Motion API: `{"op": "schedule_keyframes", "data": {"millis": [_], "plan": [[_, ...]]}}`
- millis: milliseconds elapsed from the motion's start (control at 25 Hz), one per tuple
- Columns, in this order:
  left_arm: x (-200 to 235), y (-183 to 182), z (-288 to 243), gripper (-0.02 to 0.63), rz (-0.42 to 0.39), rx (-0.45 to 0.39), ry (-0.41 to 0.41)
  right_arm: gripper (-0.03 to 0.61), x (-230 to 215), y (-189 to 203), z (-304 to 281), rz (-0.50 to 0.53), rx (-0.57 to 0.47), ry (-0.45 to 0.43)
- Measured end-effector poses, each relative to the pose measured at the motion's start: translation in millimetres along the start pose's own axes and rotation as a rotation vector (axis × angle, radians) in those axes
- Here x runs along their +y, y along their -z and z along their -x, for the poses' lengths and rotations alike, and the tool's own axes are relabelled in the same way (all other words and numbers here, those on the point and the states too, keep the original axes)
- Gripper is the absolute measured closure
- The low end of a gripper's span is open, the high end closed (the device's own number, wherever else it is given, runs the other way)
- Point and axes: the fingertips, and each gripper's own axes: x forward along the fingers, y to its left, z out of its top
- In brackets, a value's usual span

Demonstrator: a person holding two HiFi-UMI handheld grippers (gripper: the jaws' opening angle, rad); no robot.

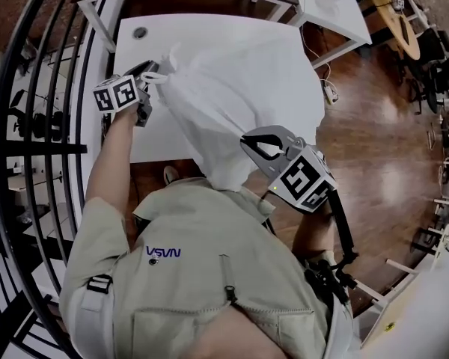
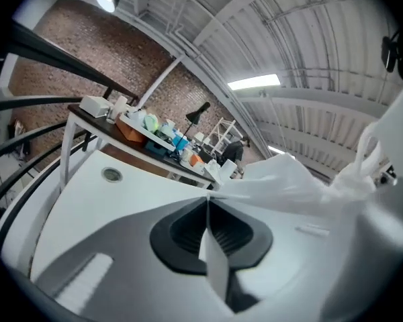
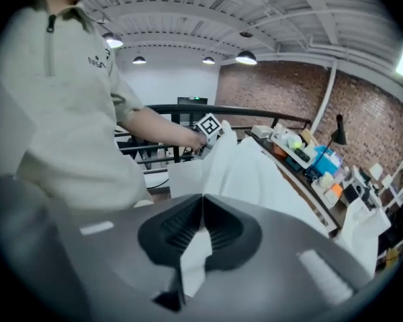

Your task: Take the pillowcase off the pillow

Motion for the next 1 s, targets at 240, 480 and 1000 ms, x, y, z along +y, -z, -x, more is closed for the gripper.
{"op": "schedule_keyframes", "data": {"millis": [240, 480, 1000], "plan": [[-50.8, 19.2, -41.9, 0.606, -0.106, 0.125, 0.118, 0.569, -4.7, -3.6, -22.1, -0.050, -0.049, -0.003], [-8.9, 11.3, 12.3, 0.554, -0.018, 0.002, -0.018, 0.566, -14.4, -9.1, -51.7, -0.132, -0.084, -0.016], [-79.8, 64.0, 108.4, 0.319, 0.145, -0.041, -0.023, 0.473, -85.9, -35.5, -111.3, -0.201, -0.166, 0.106]]}}
